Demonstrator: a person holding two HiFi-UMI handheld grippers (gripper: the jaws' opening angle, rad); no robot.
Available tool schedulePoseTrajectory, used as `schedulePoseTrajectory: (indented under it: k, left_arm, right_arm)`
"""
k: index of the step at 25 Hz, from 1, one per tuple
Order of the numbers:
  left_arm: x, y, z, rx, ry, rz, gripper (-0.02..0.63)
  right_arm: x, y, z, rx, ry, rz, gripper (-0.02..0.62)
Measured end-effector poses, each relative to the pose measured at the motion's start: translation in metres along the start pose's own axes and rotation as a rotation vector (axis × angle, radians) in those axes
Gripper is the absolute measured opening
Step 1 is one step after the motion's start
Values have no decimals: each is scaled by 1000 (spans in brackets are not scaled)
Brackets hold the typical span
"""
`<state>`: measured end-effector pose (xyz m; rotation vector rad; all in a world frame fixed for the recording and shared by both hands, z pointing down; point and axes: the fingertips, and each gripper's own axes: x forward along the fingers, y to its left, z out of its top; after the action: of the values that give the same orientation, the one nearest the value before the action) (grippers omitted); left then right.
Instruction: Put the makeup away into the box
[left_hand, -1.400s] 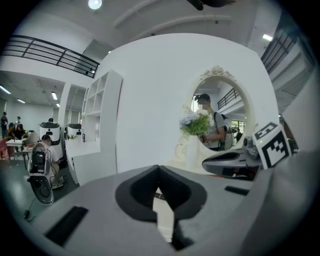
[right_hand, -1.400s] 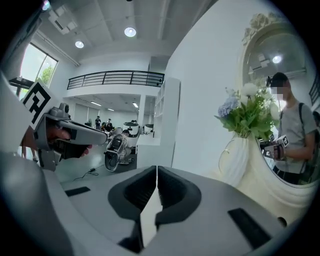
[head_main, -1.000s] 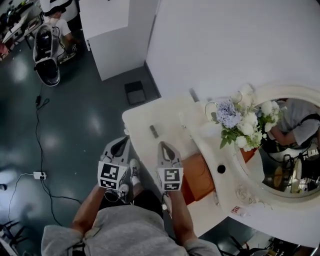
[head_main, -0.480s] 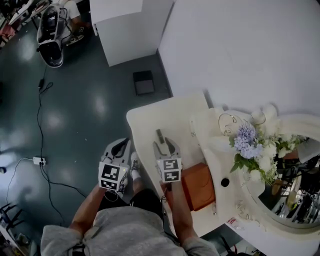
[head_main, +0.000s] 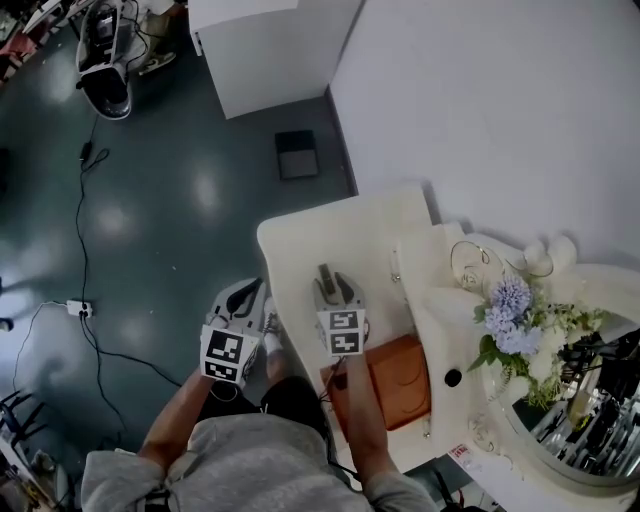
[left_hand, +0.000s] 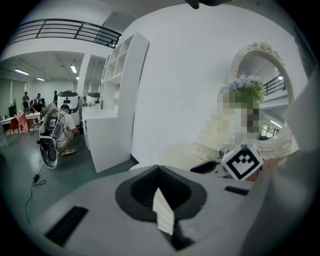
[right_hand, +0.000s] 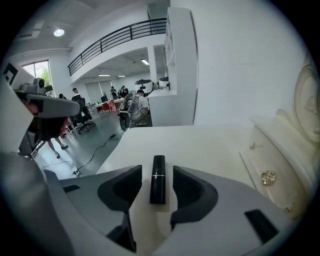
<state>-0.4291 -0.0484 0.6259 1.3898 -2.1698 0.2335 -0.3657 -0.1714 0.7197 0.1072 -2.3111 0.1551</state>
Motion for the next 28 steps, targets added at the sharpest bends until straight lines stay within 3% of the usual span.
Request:
schedulePoseTrajectory:
  k: [4,7,16,28]
  left_arm:
    - [4,1,-4,-5,11,1,0]
    - [4,1,-8,-18,21,4,0]
    - [-5,1,-2,-5,9,8,0]
    - [-51,-20,29,79,-92,-35,0]
  right_arm:
    - [7,0,-6,-6,26,11,199]
    - [9,-2,-8,-15,39,-4,110]
    - [3,0,-2,-17,26,-6,107]
    - [-76,20,34,-7,-143,-84,106]
